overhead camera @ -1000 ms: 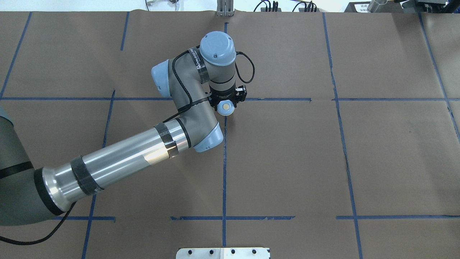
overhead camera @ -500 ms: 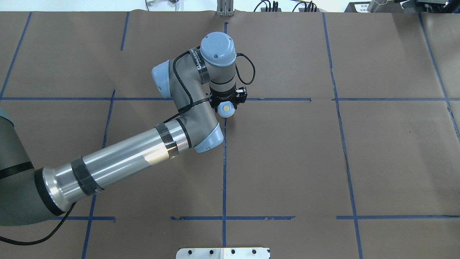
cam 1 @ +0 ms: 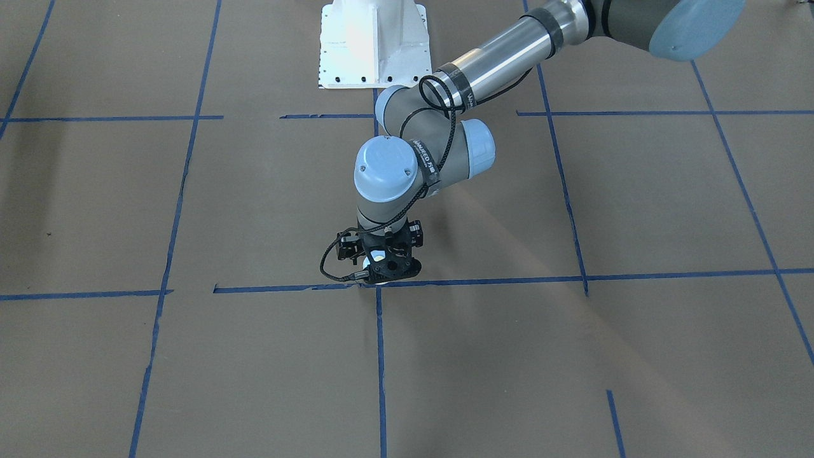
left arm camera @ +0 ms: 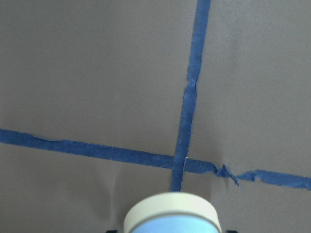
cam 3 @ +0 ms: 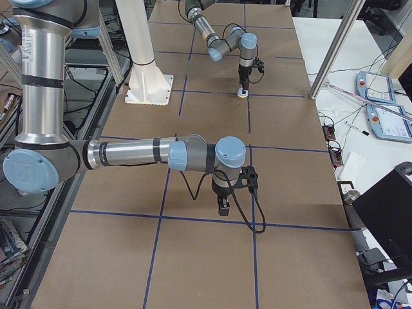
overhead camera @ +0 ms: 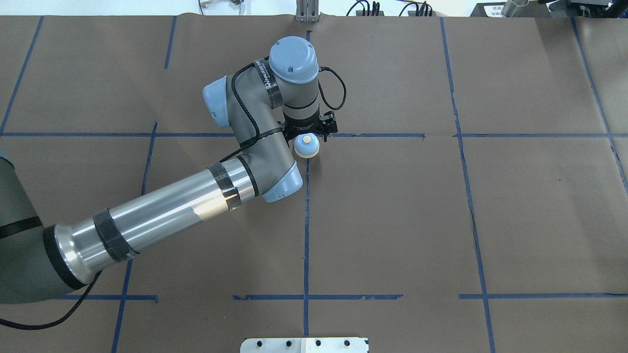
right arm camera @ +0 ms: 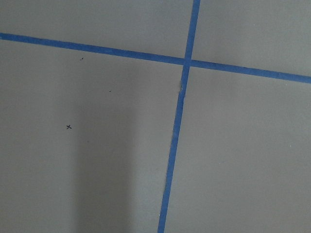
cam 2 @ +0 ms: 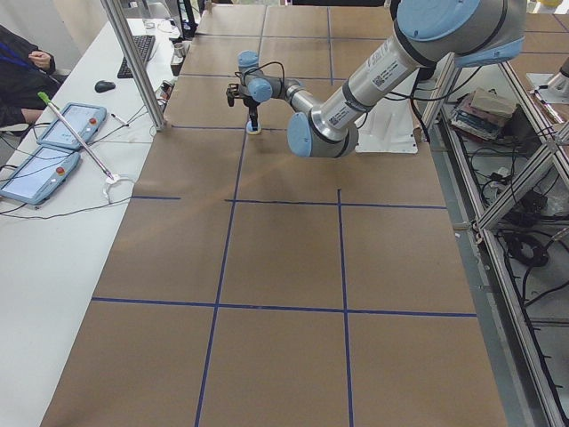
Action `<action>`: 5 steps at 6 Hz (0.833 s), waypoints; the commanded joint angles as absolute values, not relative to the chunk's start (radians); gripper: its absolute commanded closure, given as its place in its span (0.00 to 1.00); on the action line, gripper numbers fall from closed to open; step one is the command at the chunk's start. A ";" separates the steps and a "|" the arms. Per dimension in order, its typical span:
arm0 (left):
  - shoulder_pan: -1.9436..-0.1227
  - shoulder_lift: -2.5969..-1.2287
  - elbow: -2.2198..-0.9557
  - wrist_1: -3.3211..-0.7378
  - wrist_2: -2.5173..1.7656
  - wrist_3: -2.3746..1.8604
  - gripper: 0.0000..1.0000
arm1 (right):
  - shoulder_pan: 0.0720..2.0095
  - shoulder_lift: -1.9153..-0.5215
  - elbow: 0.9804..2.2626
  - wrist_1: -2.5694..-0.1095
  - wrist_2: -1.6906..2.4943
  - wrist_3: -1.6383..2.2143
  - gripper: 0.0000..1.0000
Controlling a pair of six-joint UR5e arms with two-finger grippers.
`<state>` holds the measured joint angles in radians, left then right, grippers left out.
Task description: Place and press bell with both arms
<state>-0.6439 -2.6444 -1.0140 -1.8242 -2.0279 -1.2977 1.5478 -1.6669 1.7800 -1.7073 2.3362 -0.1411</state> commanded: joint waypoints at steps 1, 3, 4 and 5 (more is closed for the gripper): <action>-0.705 -2.640 -1.076 -1.730 -2.112 -1.219 0.00 | 1.546 -1.658 1.787 -1.706 2.336 -0.124 0.00; -0.777 -2.441 -1.429 -1.466 -2.112 -0.966 0.00 | 1.505 -1.637 1.796 -1.683 2.380 -0.114 0.00; -0.842 -2.257 -1.632 -1.462 -2.117 -0.834 0.00 | 1.467 -1.587 1.801 -1.680 2.396 -0.054 0.00; -0.926 -2.092 -1.766 -1.436 -2.170 -0.693 0.00 | 1.406 -1.542 1.831 -1.680 2.398 0.006 0.00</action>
